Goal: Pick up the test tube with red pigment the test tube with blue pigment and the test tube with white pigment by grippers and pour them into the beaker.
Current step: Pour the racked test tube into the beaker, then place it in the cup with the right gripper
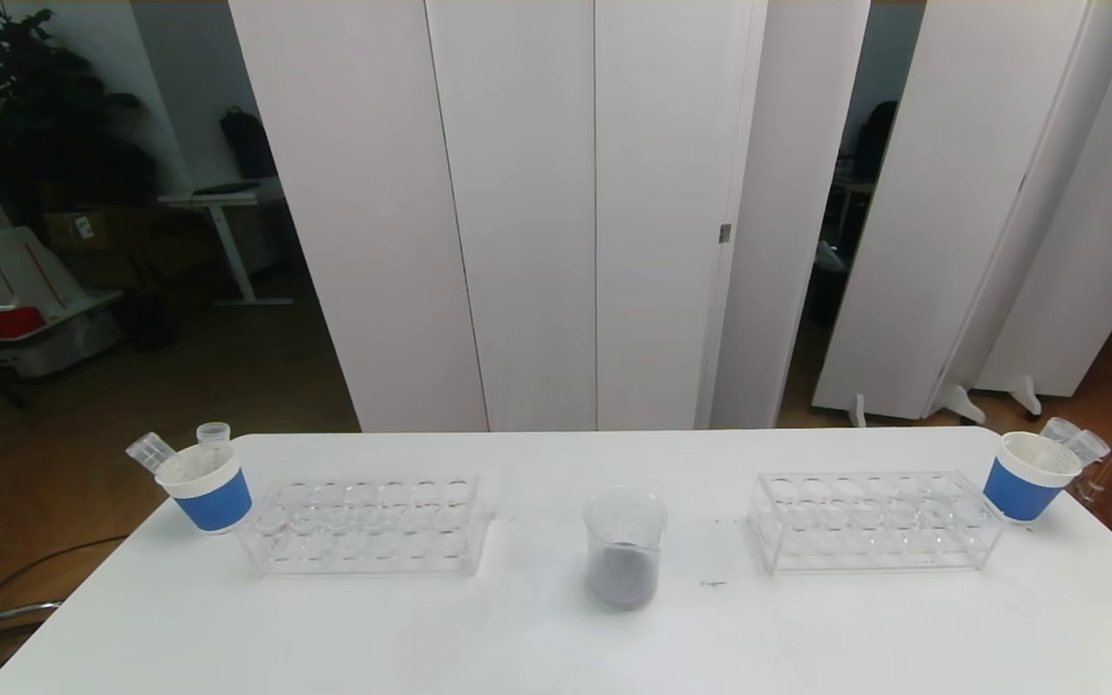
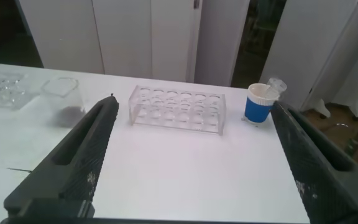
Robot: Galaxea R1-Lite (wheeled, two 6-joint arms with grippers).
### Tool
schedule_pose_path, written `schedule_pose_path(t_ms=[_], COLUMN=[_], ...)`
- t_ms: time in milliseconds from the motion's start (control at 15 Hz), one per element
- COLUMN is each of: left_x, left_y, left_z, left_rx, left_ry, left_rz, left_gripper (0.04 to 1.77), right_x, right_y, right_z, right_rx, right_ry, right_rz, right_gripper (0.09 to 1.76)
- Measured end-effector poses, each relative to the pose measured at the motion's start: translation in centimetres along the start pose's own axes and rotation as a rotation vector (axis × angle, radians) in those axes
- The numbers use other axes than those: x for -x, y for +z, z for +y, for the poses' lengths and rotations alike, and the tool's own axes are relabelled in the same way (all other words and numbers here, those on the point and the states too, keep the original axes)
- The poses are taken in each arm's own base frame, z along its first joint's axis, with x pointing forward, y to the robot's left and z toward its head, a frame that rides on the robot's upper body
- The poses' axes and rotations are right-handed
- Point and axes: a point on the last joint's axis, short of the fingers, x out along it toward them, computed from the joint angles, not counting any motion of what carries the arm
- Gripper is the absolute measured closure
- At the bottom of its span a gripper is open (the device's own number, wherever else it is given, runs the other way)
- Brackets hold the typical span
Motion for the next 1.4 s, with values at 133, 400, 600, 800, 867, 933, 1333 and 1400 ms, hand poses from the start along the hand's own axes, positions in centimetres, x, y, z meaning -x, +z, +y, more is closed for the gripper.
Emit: schedule_pose_path(t_ms=[133, 400, 600, 800, 867, 933, 1333, 1400], left_x=[0.0, 0.0, 0.0, 0.0, 0.0, 0.0, 0.0, 0.0], left_y=[0.0, 0.0, 0.0, 0.0, 0.0, 0.0, 0.0, 0.0], left_z=[0.0, 0.0, 0.0, 0.0, 0.0, 0.0, 0.0, 0.0], left_rx=[0.0, 0.0, 0.0, 0.0, 0.0, 0.0, 0.0, 0.0], left_ry=[0.0, 0.0, 0.0, 0.0, 0.0, 0.0, 0.0, 0.0], left_rz=[0.0, 0.0, 0.0, 0.0, 0.0, 0.0, 0.0, 0.0], left_gripper=[0.06, 0.06, 0.06, 0.06, 0.06, 0.06, 0.06, 0.06], right_x=[0.0, -0.9, -1.3, -1.3, -1.3, -1.4, -2.3, -2.4], right_y=[-2.4, -7.1, -9.9, -10.8, -10.9, -11.1, -10.7, -11.2], right_z=[-0.1, -0.3, -0.3, -0.3, -0.4, -0.4, -0.5, -0.5], right_rx=[-0.018, -0.053, -0.062, -0.062, -0.057, -0.051, -0.044, -0.047], right_ry=[-0.017, -0.043, -0.047, -0.066, -0.097, -0.117, -0.112, -0.112], right_rz=[0.028, 0.125, 0.163, 0.171, 0.173, 0.166, -0.025, 0.001], right_gripper=[0.1, 0.1, 0.1, 0.1, 0.1, 0.1, 0.1, 0.1])
